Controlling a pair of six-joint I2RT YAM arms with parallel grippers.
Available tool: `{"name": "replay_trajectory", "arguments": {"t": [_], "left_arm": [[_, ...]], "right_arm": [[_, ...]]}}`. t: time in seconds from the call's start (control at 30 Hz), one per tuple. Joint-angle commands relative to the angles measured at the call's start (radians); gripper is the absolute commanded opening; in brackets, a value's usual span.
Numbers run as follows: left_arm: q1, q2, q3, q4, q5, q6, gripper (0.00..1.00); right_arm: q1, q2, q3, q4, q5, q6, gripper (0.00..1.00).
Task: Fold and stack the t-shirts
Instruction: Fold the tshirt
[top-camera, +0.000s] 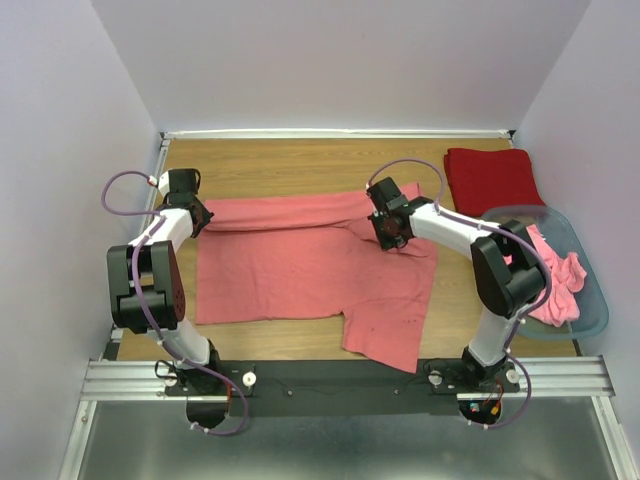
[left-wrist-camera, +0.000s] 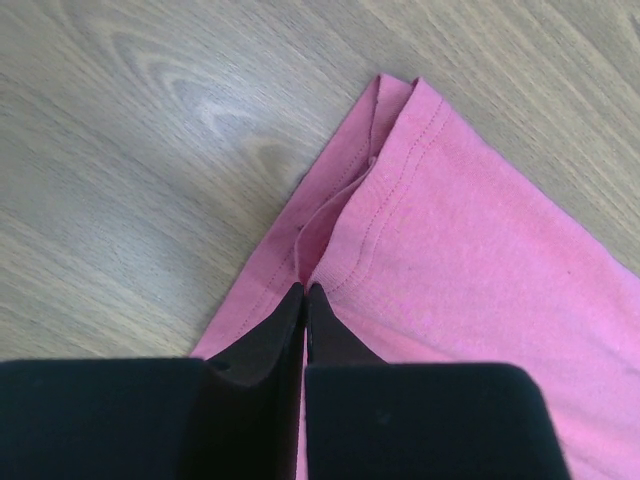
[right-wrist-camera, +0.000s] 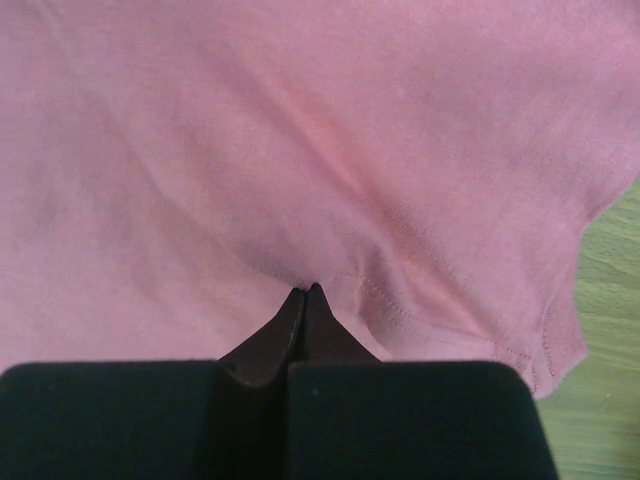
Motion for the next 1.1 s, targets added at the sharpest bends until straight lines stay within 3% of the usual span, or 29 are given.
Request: {"name": "replay_trajectory", "arguments": {"t": [0.0, 0.13, 0.23, 0.33, 0.5, 0.53, 0.6, 0.7, 0.87, 1.07], "left_arm": [[-0.004, 0.005, 0.001, -0.006, -0.063, 0.014, 0.08], [-0.004, 0.008, -0.004, -0.008, -0.094, 0.021, 0.08], [-0.005, 0.019, -0.006, -0.009, -0.095, 0.025, 0.08], [-0.005, 0.034, -0.012, -0.005, -0.089, 0.025, 0.09], [-0.005, 0.053, -0.022, 0.0, -0.089, 0.028, 0.11], [-0.004, 0.056, -0.025, 0.002, -0.092, 0.028, 0.11], [-0.004, 0.059, -0.027, 0.009, -0.089, 0.029, 0.13], [-0.007, 0.068, -0.018, 0.008, -0.077, 0.032, 0.17], [-0.007, 0.077, -0.006, 0.009, -0.091, 0.015, 0.31], [-0.008, 0.05, 0.027, -0.026, -0.14, -0.012, 0.46]], "right_arm": [[0.006, -0.043, 0.07, -0.092, -0.081, -0.038, 0.01], [0.004, -0.049, 0.173, -0.208, -0.239, -0.057, 0.01], [0.004, -0.049, 0.196, -0.251, -0.233, -0.058, 0.01], [0.001, 0.0, 0.189, -0.26, -0.109, -0.037, 0.02], [-0.003, 0.058, 0.192, -0.271, 0.102, 0.09, 0.15], [0.0, 0.049, 0.199, -0.271, 0.151, 0.12, 0.24], [0.0, 0.035, 0.218, -0.269, 0.204, 0.134, 0.3], [0.026, -0.011, 0.209, -0.2, 0.16, 0.045, 0.29], [0.087, -0.058, 0.166, -0.116, -0.067, -0.113, 0.29], [0.132, 0.001, 0.134, -0.062, -0.182, -0.133, 0.29]]}}
